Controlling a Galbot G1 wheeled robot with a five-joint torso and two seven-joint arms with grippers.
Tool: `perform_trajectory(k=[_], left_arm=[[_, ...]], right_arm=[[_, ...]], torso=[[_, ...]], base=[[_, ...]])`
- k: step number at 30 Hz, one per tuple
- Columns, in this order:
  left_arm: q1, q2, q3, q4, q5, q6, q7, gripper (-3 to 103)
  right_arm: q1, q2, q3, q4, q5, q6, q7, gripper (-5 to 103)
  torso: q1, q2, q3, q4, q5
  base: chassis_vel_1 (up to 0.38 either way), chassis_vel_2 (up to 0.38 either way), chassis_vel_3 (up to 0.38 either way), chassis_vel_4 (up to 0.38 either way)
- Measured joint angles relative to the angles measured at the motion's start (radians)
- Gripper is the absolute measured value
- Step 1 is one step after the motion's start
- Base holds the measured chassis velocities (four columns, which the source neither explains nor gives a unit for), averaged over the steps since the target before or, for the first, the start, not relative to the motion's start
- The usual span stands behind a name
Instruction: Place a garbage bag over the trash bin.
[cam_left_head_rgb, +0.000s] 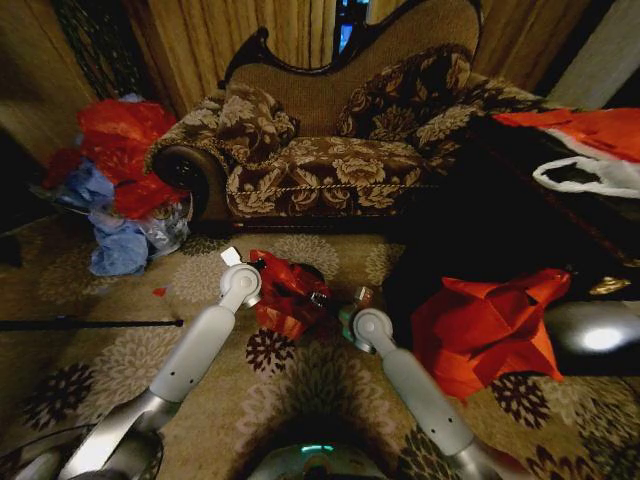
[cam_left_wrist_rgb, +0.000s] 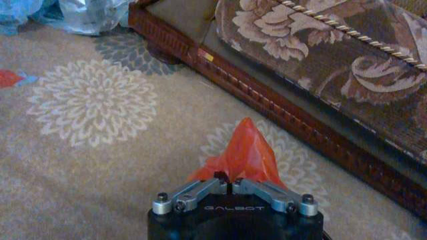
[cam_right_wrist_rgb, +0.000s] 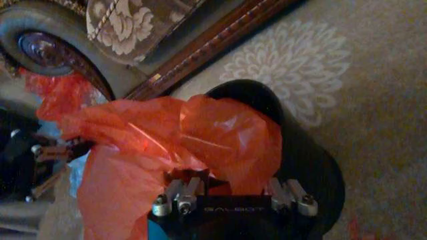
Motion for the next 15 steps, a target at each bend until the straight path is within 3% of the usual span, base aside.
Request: perform_trajectory(k=[12,15], left_arm=[[0.01,0.009,-0.014,-0.011,-0.001,-0.006,0.008,0],[0.011,0.011,-0.014,-0.014,-0.002,-0.006,0.008,0]], right_arm=[[0.036,-0.024,-0.058,-0.022,-0.243,0.024,-0.058,8],[0.034,-0.023,-0.061,-0.018,-0.241,0.029,-0.049,2]], torso=[[0.0,0.0,0.0,0.0,0.0],[0.0,0.0,0.0,-0.0001,0.0]], base=[[0.0,0.0,0.0,0.0],[0.0,0.0,0.0,0.0]])
